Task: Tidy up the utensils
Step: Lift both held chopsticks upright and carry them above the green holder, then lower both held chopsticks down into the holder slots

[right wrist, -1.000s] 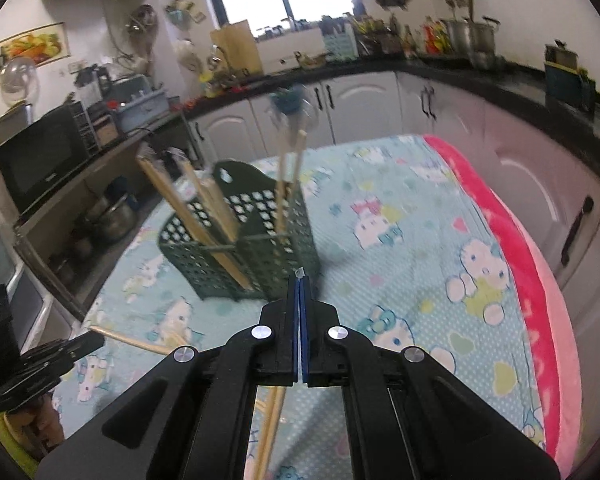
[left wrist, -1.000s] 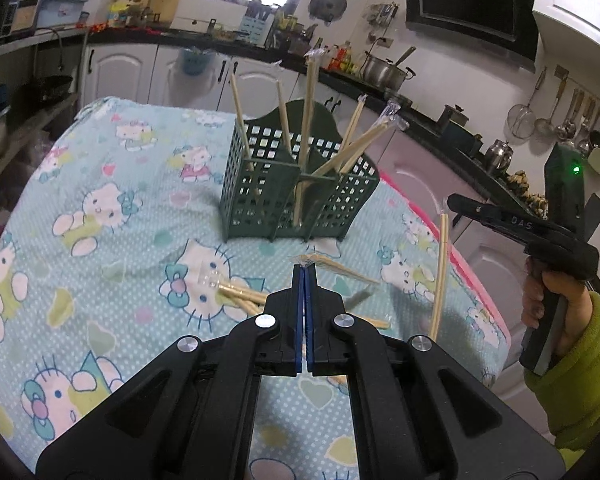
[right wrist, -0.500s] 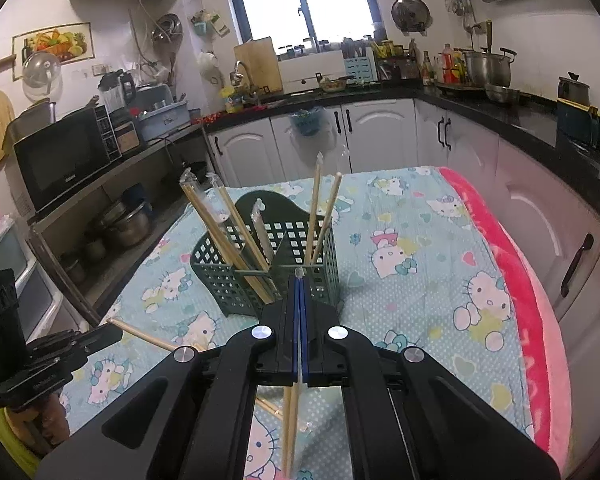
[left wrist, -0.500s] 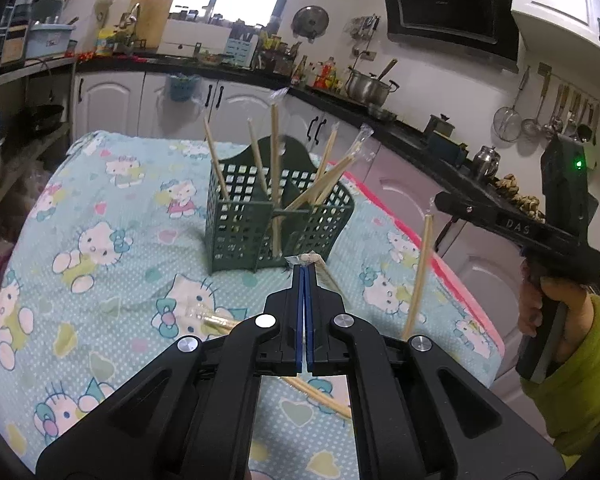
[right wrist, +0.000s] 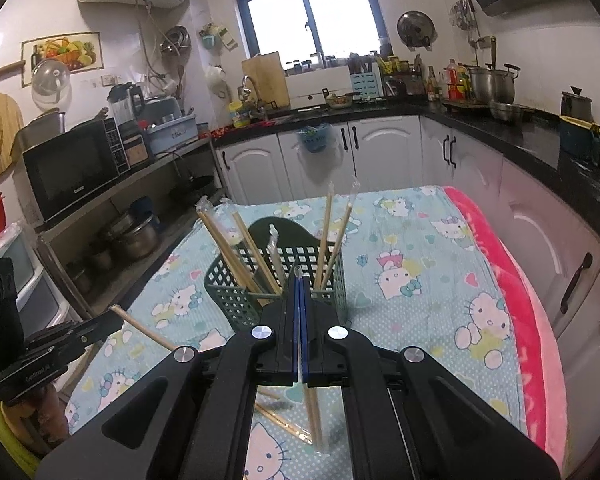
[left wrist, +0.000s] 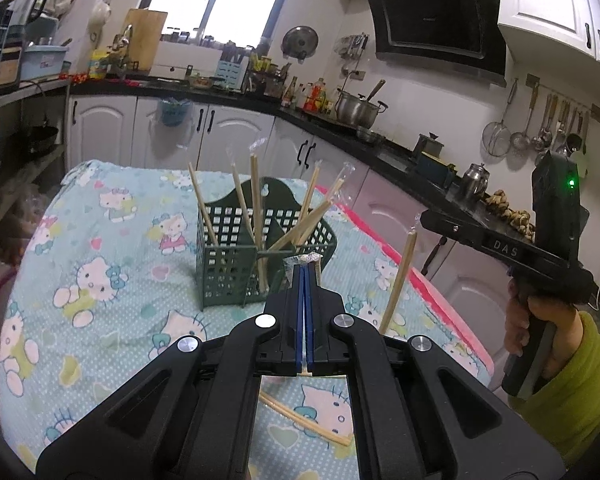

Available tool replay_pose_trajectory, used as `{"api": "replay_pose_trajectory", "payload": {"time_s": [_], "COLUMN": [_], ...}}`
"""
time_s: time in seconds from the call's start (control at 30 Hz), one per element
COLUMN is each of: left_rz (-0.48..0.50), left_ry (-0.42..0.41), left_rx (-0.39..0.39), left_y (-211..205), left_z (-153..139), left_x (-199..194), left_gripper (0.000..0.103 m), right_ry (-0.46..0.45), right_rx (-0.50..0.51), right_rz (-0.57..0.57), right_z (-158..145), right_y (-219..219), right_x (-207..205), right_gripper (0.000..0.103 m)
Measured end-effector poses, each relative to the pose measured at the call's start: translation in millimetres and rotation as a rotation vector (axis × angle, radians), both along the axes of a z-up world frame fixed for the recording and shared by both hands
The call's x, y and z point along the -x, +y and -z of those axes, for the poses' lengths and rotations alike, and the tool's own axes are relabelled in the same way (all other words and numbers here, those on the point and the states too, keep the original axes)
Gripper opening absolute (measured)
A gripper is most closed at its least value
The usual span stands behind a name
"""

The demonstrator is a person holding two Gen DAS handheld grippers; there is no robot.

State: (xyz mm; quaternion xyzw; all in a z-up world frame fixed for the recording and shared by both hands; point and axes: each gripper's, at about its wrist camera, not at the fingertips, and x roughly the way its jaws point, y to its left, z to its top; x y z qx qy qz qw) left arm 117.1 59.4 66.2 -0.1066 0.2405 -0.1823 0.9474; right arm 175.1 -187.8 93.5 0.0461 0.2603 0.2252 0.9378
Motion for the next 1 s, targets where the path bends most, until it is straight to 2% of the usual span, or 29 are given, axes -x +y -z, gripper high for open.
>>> {"api": "replay_pose_trajectory", "payload": {"time_s": [0.63,1.0], "left_rz": [-0.009,-0.015], "left_ry": [-0.108,-0.194], "left_rx": [0.000,0.003], "left_y": [3.4,4.5], "left_z": [-49.0,-93.4], "left_x": [-12.7,-27.0], "left_gripper": [0.000,0.000], "right_ry": [-0.092,-0.193], "right_rx": [-0.035,-0.046], "right_rz": [-0.081,-0.110], "right_z": [-41.9,-83.1], "right_y": [21.8,31.0], "right_x": [3.8,4.4], "right_gripper": [0.001,0.001]}}
